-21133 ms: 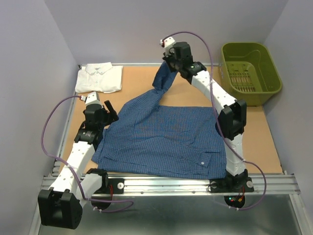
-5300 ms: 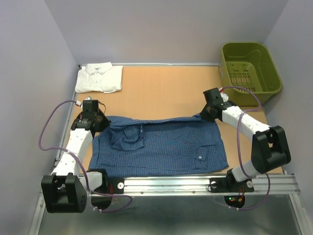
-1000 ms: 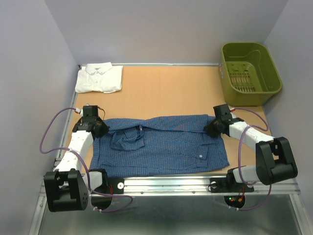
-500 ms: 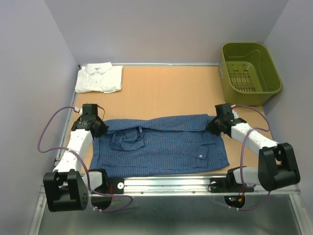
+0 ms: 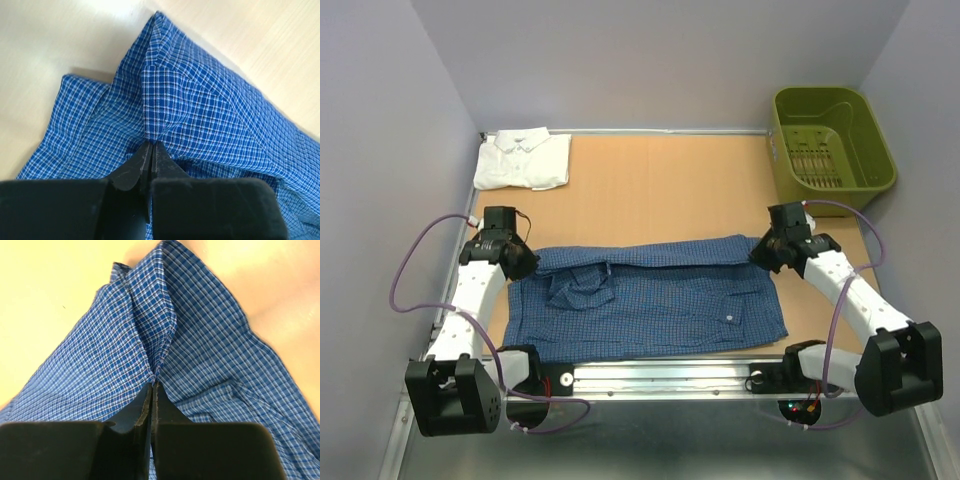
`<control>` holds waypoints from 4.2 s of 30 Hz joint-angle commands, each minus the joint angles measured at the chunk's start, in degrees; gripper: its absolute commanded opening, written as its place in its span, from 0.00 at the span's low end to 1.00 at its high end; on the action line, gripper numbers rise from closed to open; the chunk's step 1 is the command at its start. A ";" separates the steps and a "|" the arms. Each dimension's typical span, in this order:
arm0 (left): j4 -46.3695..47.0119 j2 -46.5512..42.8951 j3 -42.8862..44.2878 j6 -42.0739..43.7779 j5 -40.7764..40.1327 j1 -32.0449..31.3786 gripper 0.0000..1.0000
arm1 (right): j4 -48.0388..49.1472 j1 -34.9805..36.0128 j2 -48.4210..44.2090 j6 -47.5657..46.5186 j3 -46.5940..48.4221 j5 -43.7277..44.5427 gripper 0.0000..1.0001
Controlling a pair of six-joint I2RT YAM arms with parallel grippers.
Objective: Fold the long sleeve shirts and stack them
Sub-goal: Fold the shirt
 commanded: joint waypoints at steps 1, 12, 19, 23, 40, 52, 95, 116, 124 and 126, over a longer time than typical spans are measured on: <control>-4.32 -2.23 -1.36 0.47 1.22 0.37 0.06 | -4.60 -0.30 -2.84 -2.10 -0.49 2.11 0.01; -5.90 -4.08 -4.88 0.73 5.17 0.46 0.16 | -9.09 -0.30 -4.16 -2.63 -4.36 1.76 0.04; -7.66 -5.66 -3.74 0.73 4.74 0.46 0.35 | -9.18 -0.30 -3.02 -3.76 -4.81 2.02 0.36; -7.58 -6.89 -0.76 2.05 2.55 0.46 0.60 | -8.83 -0.30 -2.85 -9.90 1.41 2.90 0.45; 3.85 -0.13 7.69 7.24 -1.06 0.46 0.68 | 6.80 3.99 5.51 -20.28 6.97 -19.33 0.47; 19.65 -8.03 -0.04 11.28 5.45 0.02 0.89 | 22.53 30.52 15.86 -15.64 12.67 -10.91 0.63; 29.25 -15.60 -11.56 9.35 -8.35 -1.47 0.92 | 18.08 47.07 22.48 -15.63 27.37 -15.11 0.00; 28.64 -16.83 -11.74 9.44 -8.27 -1.47 0.91 | 0.58 55.07 7.70 -15.89 18.84 -29.53 0.46; 27.32 -13.14 -11.21 7.51 -2.21 -1.47 0.91 | -8.63 50.01 4.19 -10.98 20.33 1.81 0.73; 26.79 -11.56 -11.30 6.10 -0.27 -3.23 0.91 | -9.79 46.39 3.66 -9.31 18.76 4.73 0.73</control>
